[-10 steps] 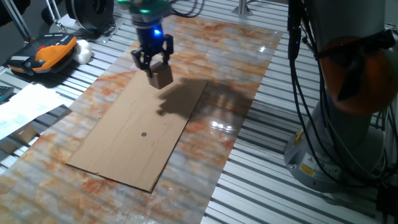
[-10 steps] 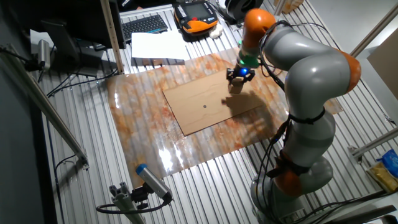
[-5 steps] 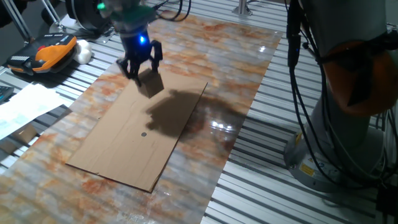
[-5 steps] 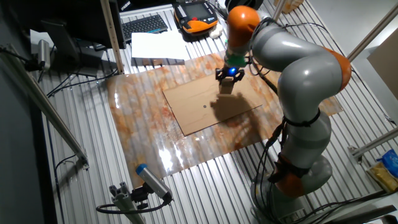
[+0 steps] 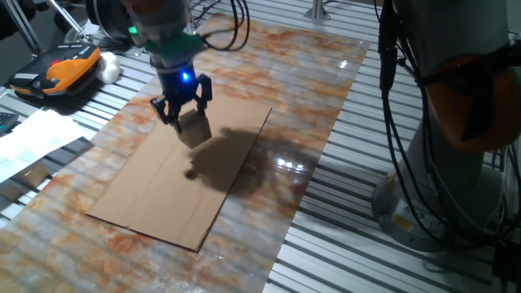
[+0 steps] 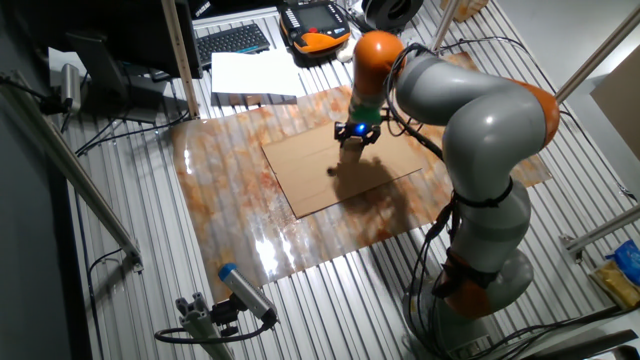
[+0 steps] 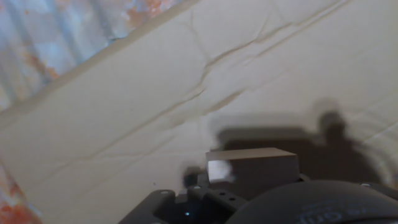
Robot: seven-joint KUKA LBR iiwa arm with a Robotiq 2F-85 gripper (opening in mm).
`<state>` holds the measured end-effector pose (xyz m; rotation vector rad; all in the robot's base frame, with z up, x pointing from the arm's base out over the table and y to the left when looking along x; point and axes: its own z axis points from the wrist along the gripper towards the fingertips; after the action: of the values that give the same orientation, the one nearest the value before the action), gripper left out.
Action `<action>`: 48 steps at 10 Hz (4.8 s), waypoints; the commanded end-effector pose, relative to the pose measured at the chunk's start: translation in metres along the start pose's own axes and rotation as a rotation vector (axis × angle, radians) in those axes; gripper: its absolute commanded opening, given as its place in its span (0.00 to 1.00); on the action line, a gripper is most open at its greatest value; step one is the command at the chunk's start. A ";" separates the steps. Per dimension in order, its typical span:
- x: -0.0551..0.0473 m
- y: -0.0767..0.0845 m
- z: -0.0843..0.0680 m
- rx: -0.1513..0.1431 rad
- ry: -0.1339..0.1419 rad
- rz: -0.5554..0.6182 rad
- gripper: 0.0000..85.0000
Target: Grab the block and place it at the designated location
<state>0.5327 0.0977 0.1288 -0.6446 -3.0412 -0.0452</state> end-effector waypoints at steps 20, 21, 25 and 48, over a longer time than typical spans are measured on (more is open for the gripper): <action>0.025 0.041 0.052 0.021 -0.098 0.164 0.40; 0.025 0.041 0.053 0.026 -0.101 0.164 0.40; 0.027 0.041 0.059 0.033 -0.111 0.180 0.60; -0.011 -0.044 -0.088 0.053 -0.008 -0.438 0.00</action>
<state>0.5266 0.0499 0.2156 0.0318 -3.1134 0.0296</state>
